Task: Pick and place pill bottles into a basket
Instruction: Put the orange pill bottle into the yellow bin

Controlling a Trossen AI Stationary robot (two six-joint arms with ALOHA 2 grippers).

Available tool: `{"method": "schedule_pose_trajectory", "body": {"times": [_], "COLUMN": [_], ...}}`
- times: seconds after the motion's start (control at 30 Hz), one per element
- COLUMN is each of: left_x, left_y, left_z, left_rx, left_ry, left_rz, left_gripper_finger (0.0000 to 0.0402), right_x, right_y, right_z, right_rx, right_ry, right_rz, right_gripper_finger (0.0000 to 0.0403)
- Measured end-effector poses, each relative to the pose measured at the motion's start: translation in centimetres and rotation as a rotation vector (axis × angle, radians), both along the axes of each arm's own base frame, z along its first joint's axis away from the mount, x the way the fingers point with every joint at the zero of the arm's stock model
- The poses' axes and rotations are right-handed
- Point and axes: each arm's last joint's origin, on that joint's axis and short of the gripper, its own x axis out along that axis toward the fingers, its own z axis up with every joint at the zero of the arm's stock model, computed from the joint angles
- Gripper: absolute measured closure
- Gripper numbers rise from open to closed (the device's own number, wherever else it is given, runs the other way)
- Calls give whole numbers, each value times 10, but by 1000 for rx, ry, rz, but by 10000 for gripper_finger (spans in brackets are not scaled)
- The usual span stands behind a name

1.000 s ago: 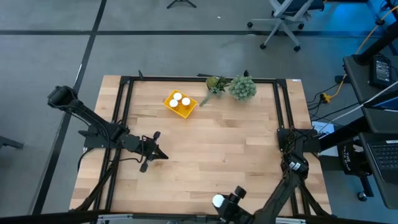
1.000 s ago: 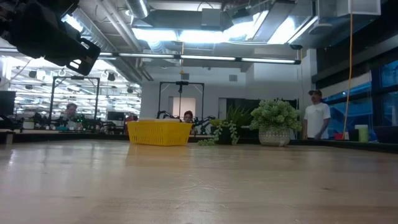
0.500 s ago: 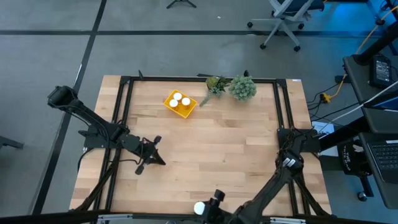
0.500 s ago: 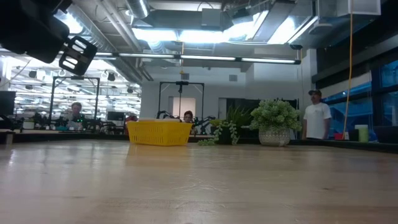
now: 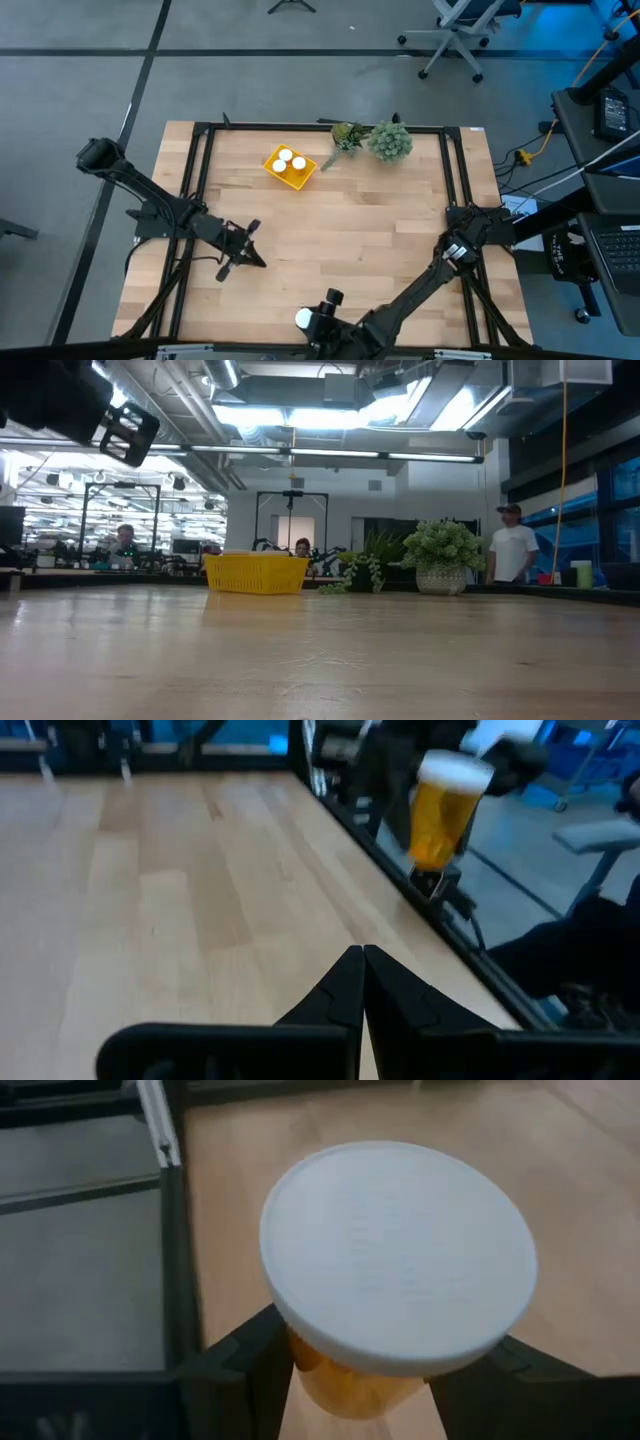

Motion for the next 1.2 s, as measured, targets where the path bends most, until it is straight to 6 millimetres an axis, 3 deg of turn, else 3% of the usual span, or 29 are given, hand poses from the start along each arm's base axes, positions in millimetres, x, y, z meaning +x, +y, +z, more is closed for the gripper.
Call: {"method": "schedule_pose_trajectory", "body": {"times": [0.3, 0.47, 0.67, 0.97, 1.2], "left_x": [1, 1, 1, 2, 4], "left_y": [0, 0, 0, 0, 6], "left_z": [3, 3, 3, 4, 8], "left_rx": [26, 25, 37, 73, 107], "left_ry": [-46, -46, -52, -86, -128], "left_rz": [-13, -13, -17, 12, 210], "left_gripper_finger": [396, 396, 396, 396, 393], "right_x": [21, 22, 3, -41, -63], "right_y": [-19, -39, -66, -116, -150], "right_z": [-27, -42, -14, -14, 1], "right_rx": [46, 43, 4, 31, -33], "right_ry": [-90, -85, -113, -236, -240], "right_rz": [52, 101, 119, 176, 223], "right_gripper_finger": [213, 213, 213, 213, 213]}}
